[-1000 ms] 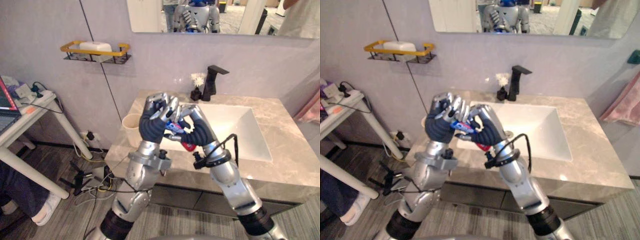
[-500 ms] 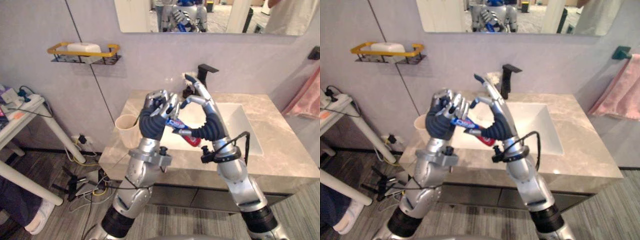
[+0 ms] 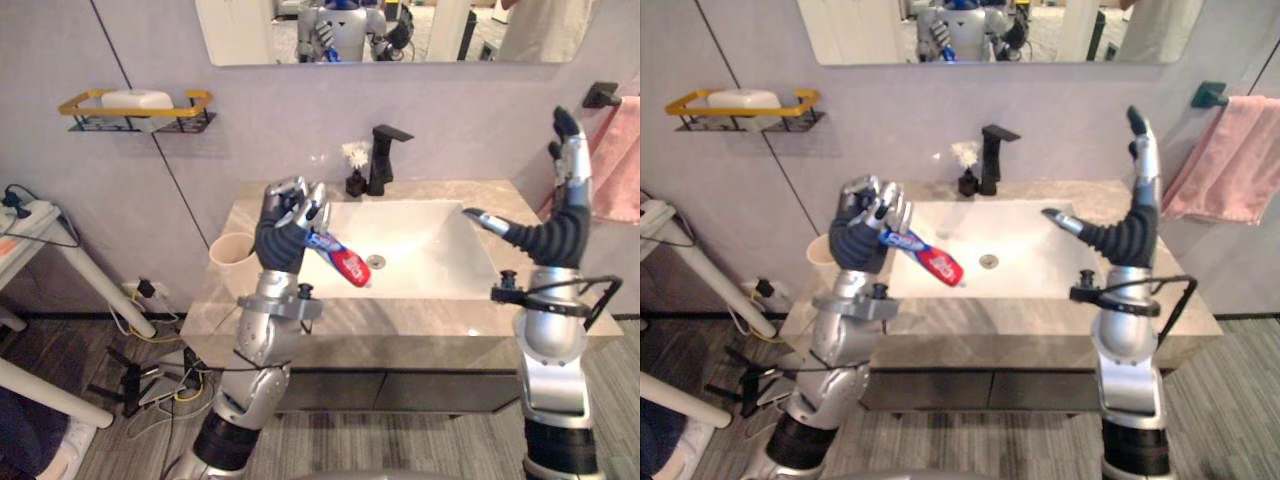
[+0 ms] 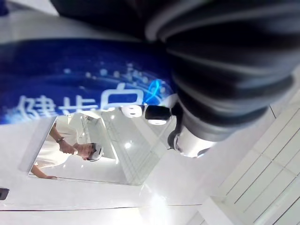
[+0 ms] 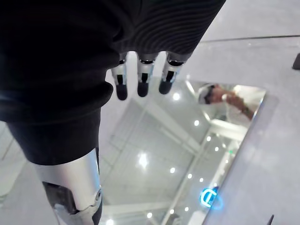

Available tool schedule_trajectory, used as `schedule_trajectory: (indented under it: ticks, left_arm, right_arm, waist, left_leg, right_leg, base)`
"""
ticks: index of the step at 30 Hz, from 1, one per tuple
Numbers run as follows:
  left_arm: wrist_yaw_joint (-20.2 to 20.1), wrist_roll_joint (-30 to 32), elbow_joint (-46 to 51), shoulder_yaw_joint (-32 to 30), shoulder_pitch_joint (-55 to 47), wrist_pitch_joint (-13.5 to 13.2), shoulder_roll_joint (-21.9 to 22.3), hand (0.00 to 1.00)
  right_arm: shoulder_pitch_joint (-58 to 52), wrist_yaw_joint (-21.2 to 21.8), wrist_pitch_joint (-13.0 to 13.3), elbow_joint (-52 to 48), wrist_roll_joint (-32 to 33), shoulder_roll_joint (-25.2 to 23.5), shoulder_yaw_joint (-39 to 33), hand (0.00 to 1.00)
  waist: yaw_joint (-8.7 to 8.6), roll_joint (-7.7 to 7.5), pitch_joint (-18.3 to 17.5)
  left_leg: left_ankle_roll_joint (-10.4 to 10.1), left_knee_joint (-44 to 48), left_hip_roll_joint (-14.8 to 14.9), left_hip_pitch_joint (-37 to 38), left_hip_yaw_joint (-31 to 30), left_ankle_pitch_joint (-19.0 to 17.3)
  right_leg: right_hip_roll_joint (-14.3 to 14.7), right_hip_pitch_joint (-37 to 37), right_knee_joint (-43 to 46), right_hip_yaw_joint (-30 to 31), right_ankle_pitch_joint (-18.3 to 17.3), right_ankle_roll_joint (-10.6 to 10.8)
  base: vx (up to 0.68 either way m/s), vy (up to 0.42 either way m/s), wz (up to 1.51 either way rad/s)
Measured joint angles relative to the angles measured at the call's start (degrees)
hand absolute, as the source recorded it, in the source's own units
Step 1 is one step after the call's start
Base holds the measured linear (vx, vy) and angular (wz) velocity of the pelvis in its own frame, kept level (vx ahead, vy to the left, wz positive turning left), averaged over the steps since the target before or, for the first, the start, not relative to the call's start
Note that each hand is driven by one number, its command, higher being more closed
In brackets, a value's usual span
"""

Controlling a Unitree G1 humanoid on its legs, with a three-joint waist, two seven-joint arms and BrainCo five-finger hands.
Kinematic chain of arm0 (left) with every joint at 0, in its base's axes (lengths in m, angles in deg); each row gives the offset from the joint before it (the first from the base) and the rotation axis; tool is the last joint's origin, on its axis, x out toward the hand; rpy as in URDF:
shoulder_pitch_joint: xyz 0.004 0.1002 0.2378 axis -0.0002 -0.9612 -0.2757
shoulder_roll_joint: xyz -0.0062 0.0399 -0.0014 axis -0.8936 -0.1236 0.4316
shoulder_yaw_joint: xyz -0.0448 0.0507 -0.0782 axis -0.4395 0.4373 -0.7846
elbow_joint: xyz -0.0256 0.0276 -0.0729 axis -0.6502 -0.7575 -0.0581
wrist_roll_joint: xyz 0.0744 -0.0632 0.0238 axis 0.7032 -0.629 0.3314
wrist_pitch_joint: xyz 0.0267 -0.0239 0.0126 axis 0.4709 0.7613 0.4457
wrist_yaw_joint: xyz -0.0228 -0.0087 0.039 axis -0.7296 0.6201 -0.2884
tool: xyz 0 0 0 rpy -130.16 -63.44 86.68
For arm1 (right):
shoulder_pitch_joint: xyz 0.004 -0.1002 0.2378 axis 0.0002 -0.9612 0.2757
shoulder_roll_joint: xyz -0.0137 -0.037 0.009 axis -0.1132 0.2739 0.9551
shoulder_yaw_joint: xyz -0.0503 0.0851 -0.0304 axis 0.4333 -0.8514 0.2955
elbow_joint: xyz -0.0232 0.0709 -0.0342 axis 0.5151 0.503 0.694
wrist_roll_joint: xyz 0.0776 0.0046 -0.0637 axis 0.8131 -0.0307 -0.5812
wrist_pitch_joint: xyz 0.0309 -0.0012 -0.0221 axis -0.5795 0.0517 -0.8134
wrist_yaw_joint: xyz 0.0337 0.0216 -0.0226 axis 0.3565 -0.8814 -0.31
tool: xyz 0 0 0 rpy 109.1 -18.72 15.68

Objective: Organize washtable

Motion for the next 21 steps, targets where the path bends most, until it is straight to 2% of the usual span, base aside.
schedule_trajectory:
  ticks: [5,11,14,15,21]
  left_arm:
    - [-0.03,0.59,3.77,-4.4,-3.92,0.01,0.09,1.0]
    - [-0.01,1.91,6.27,-8.56,-6.82,-0.07,0.21,1.0]
    - [-0.08,2.22,6.38,-10.33,-7.25,-0.07,1.25,1.0]
    - [-0.07,2.39,6.56,-11.35,-7.52,-0.07,1.7,1.0]
    - [-0.05,2.61,6.75,-13.96,-8.31,-0.08,2.4,1.0]
  right_arm:
    - [-5.96,-1.41,0.27,-0.57,2.47,-2.57,-10.19,0.0]
    - [-15.76,-1.47,-0.13,1.43,7.0,-6.99,-15.56,0.0]
    - [-20.02,-0.64,-1.6,5.91,8.01,-8.92,-19.34,0.0]
    - [-20.72,-0.22,-2.07,7.92,8.1,-9.66,-20.56,0.0]
    - [-23.61,0.4,-4.51,20.85,10.59,-11.73,-24.96,0.0]
  waist:
    - [-1.73,0.05,0.0]
    - [-3.08,0.34,0.02]
    - [-3.68,0.44,-0.02]
    - [-4.46,0.52,-0.06]
    - [-5.1,0.87,-0.1]
  left_leg:
    - [-0.23,0.01,0.02,0.0,0.72,-0.31]
    - [-0.66,0.02,0.15,-0.11,2.48,-0.94]
    - [-0.46,0.03,0.19,-0.11,3.52,-1.26]
    - [-0.45,0.03,0.19,-0.11,3.77,-1.36]
    - [-0.43,0.03,0.23,-0.12,4.93,-1.78]
  right_leg:
    - [0.03,-0.34,0.01,0.67,0.04,0.04]
    - [0.26,-1.43,0.03,2.58,0.38,0.06]
    - [0.35,-1.91,0.01,3.69,0.56,0.15]
    - [0.35,-2.04,0.01,3.96,0.59,0.18]
    - [0.49,-2.6,-0.03,5.17,0.71,0.27]
  base:
    - [-0.01,0.006,-0.07]
    - [0.0,0.008,-0.19]
    - [0.0,0.006,-0.17]
    - [0.0,0.002,-0.13]
    - [0.01,-0.004,-0.11]
